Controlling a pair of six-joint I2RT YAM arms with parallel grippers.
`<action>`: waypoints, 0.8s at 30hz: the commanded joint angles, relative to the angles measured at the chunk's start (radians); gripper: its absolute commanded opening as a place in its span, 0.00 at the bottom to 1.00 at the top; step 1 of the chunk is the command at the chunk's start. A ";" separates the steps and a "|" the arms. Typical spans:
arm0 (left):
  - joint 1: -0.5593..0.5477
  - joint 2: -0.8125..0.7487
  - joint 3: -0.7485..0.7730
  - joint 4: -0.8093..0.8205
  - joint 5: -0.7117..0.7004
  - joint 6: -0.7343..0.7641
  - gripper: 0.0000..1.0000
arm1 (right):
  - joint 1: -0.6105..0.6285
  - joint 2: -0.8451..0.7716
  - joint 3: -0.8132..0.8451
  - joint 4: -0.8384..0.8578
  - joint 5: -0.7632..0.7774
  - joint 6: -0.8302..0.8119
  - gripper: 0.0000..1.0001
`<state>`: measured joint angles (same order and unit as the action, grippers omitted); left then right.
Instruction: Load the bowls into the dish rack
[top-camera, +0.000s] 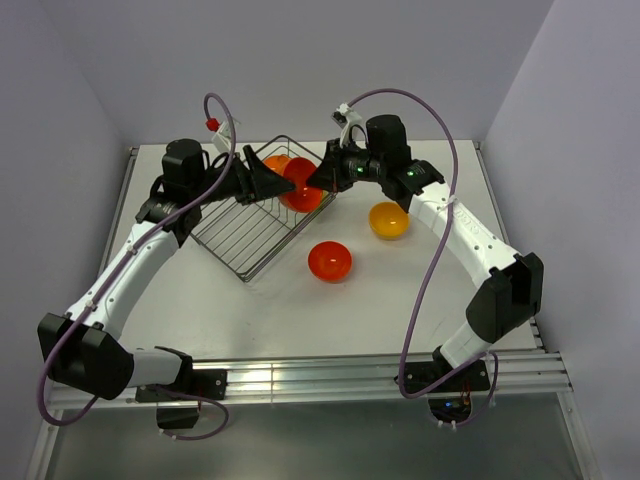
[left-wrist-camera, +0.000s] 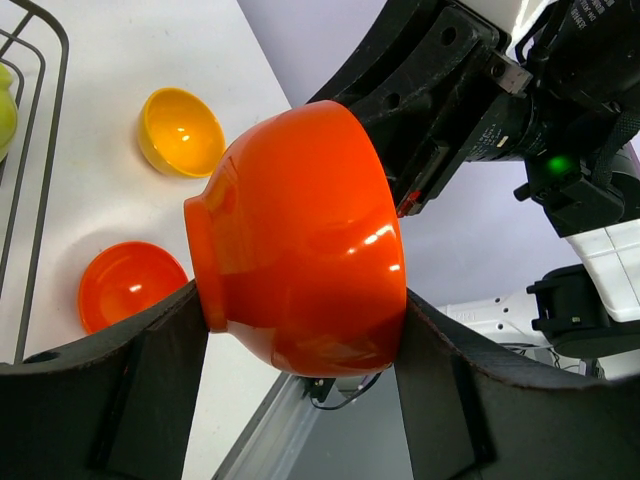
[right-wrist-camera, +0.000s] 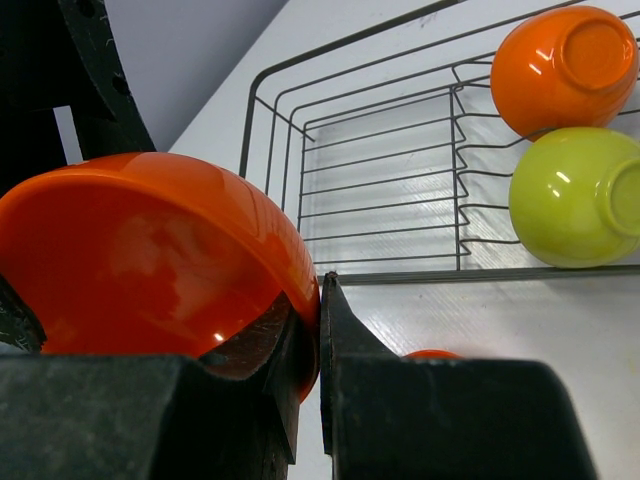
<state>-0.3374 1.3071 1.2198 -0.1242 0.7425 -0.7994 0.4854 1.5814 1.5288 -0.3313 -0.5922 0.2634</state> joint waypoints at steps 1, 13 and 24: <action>-0.012 -0.028 0.015 0.070 0.034 -0.009 0.40 | 0.012 -0.028 0.011 0.023 -0.040 -0.006 0.05; 0.029 -0.029 0.026 -0.021 -0.083 0.058 0.00 | 0.012 -0.017 0.039 -0.023 -0.008 -0.007 0.64; 0.109 -0.002 0.069 -0.233 -0.300 0.236 0.00 | 0.005 -0.043 0.036 -0.055 0.029 -0.032 0.82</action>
<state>-0.2367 1.3075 1.2247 -0.2939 0.5640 -0.6708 0.4908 1.5814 1.5314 -0.3817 -0.5850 0.2550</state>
